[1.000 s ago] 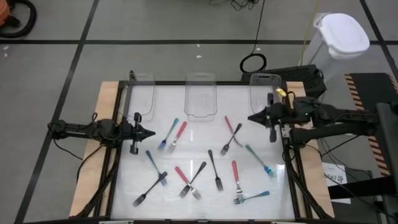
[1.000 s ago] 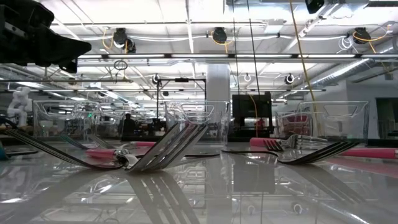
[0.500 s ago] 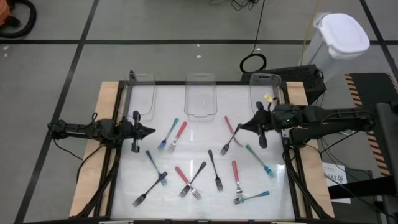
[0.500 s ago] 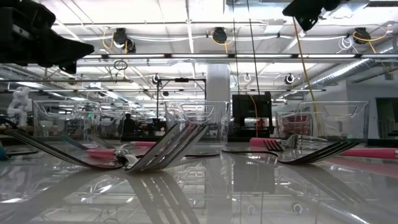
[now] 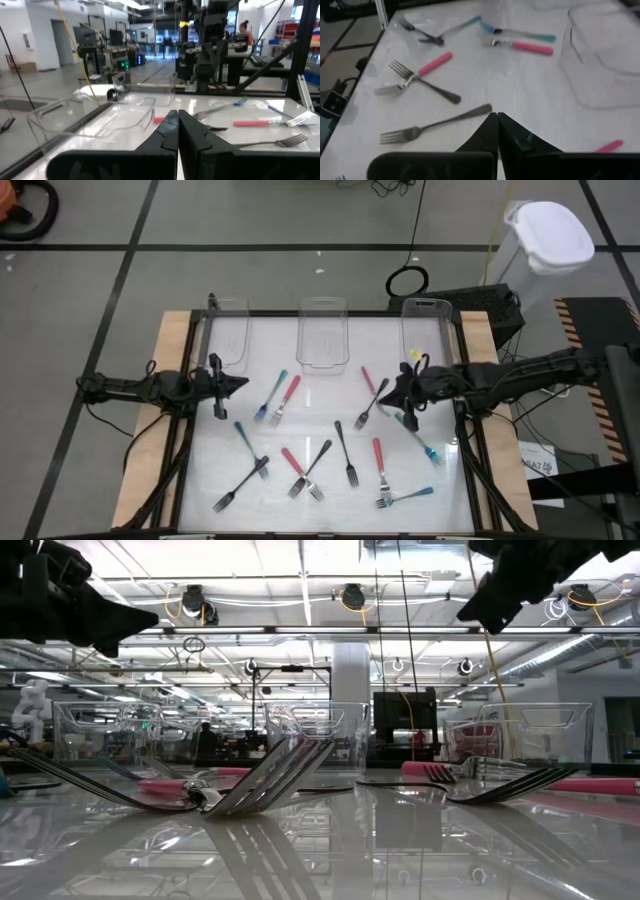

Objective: Sort silverware by color (type)
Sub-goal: Put the pink fork into the left transparent bin

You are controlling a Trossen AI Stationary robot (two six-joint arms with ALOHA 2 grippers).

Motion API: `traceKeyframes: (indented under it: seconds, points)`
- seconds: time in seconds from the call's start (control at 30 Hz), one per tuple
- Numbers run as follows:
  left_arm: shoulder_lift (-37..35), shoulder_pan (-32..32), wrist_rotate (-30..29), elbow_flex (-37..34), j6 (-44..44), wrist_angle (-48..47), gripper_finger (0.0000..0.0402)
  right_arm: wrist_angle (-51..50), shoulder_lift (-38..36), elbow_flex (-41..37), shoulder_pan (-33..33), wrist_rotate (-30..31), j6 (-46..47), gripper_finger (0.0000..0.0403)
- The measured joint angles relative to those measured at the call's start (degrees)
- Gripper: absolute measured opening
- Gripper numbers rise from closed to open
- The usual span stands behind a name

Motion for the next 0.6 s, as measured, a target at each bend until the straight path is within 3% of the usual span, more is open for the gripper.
traceKeyframes:
  seconds: [0.3,0.6]
  points:
    - [8.51,-0.02,-0.03,7.17,-7.22,0.88,0.0000,0.01,3.49,-1.80,0.70,0.14,1.32,0.0000]
    - [29.31,-0.09,0.01,15.05,-10.18,5.99,0.0000,-0.14,8.74,-2.88,0.67,7.62,-0.38,0.0000]
